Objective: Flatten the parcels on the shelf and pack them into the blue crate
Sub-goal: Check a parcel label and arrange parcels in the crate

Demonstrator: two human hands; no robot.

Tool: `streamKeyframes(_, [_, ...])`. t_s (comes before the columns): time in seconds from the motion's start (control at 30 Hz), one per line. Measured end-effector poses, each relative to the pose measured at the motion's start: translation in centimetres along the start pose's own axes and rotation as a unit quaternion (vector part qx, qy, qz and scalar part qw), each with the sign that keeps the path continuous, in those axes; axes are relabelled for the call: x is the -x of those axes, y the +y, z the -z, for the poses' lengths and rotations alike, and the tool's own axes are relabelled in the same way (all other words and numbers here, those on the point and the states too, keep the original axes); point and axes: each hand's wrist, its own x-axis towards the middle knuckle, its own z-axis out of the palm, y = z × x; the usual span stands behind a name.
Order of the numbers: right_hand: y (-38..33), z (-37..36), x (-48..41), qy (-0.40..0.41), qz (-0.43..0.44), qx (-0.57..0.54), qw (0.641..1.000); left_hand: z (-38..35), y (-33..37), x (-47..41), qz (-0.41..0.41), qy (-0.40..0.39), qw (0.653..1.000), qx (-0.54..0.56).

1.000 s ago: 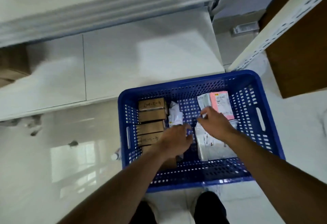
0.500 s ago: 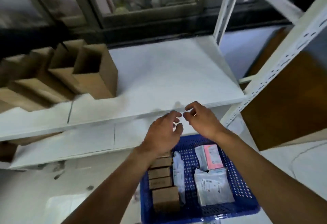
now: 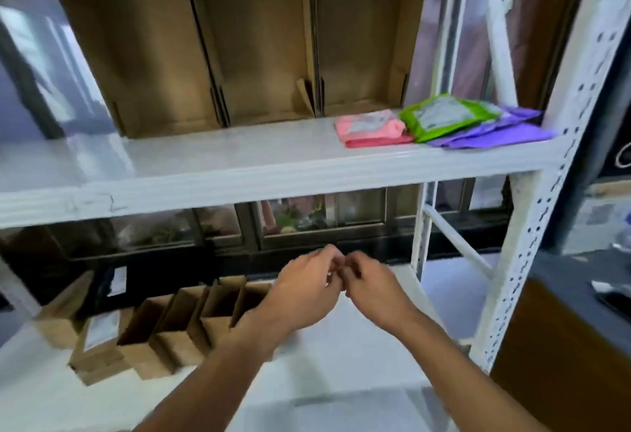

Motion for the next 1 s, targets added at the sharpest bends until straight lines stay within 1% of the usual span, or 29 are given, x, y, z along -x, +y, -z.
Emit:
streamKeyframes(0.1, [-4.9,3.3,-1.4,0.021,0.051,0.0,0.998,5.7,2.4,-1.1,-0.042,0.043,0.998,-0.018])
streamKeyframes(0.2, [-9.0,6.6,-2.6,0.036,0.098,0.008,0.994,10.5,4.3,-2.4,-0.048,0.102,0.994,-0.01])
streamKeyframes(0.27, [-11.1,8.7,-3.8,0.055,0.125,0.03,0.99,12.9,5.1,-3.6,-0.057,0.153,0.987,-0.012])
streamKeyframes(0.33, [-12.4,10.1,-5.3,0.075,0.15,0.057,0.984,14.6,5.3,-4.5,-0.052,0.183,0.982,-0.011])
streamKeyframes(0.43, [-13.0,11.4,-7.6,0.115,0.177,0.125,0.97,16.2,4.8,-5.3,-0.032,0.178,0.983,-0.024])
streamKeyframes(0.5, [-12.9,12.0,-9.1,0.151,0.184,0.204,0.95,16.8,3.9,-5.5,-0.02,0.169,0.984,-0.045])
streamKeyframes(0.57, [-12.3,12.6,-10.7,0.162,0.148,0.315,0.923,17.4,3.0,-5.5,-0.004,0.153,0.986,-0.061])
streamKeyframes(0.63, [-11.8,12.9,-11.9,0.135,0.094,0.379,0.911,17.9,1.8,-5.4,0.01,0.147,0.987,-0.066])
streamKeyframes(0.7, [-11.9,13.0,-12.6,0.109,0.072,0.384,0.914,18.4,0.4,-5.6,0.023,0.155,0.986,-0.061])
streamKeyframes(0.8, [-12.3,13.0,-13.4,0.109,0.086,0.382,0.914,18.8,-1.3,-6.0,0.041,0.165,0.984,-0.049])
streamKeyframes(1.0, [-13.5,13.2,-14.0,0.116,0.113,0.464,0.871,18.9,-3.0,-6.6,0.055,0.166,0.984,-0.045])
